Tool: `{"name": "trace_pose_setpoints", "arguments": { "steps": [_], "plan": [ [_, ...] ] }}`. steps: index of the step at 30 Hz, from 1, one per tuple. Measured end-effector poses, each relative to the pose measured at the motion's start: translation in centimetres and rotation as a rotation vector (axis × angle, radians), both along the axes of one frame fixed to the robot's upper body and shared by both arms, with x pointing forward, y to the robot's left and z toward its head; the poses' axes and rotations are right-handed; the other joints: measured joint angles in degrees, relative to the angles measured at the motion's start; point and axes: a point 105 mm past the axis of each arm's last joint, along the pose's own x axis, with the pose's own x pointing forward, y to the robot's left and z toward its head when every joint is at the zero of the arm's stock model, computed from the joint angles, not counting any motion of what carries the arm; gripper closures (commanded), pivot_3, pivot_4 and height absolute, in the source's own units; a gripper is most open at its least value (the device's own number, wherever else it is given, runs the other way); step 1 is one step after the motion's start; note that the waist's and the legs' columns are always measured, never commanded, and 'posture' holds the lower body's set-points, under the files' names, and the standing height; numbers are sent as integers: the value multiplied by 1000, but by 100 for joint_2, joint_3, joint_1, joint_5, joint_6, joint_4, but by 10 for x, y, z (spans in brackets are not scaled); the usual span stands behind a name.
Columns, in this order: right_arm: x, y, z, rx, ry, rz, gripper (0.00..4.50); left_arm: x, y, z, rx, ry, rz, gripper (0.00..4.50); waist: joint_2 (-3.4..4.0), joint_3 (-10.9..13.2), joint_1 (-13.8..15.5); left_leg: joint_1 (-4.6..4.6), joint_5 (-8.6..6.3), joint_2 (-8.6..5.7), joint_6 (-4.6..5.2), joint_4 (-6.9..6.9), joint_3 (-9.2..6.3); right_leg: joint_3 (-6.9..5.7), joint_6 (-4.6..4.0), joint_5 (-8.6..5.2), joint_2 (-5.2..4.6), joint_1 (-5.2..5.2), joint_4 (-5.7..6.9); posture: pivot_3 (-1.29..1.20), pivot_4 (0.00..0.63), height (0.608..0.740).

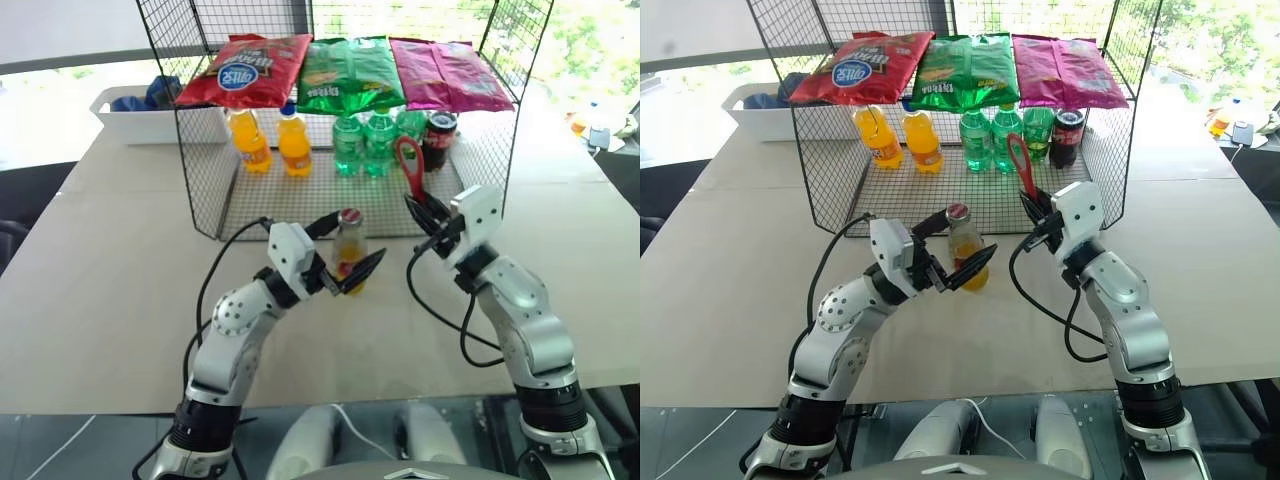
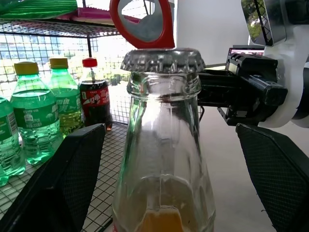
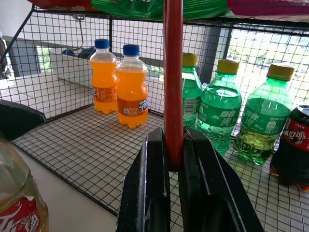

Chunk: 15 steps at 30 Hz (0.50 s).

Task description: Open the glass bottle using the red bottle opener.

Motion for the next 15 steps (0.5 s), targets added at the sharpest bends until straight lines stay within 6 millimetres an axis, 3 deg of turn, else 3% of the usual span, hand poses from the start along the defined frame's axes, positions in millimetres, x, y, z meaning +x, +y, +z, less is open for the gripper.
{"name": "trace_pose_setpoints", "arguments": {
  "steps": [4, 8, 15],
  "plan": [
    [0, 0, -1, -1, 2, 1, 4500, 0, 0, 1, -2, -8, 0, 40, 0, 0, 0, 0, 0, 0, 0, 0, 0, 0, 0, 0, 0, 0, 0, 0, 150, 740],
    [0, 0, 0, -1, -5, 7, 4500, -1, 0, 2, -5, -15, 1, 1056, 0, 0, 0, 0, 0, 0, 0, -1, 0, 0, 0, 0, 0, 0, -1, 0, 150, 740],
    [-1, 2, -1, -4, -6, 15, 4500, 0, 1, 2, -4, -15, 7, 1056, 0, 0, 0, 0, 0, 0, 0, -1, 0, 0, 0, 0, 0, 0, -1, 0, 150, 740]
  ]
}}
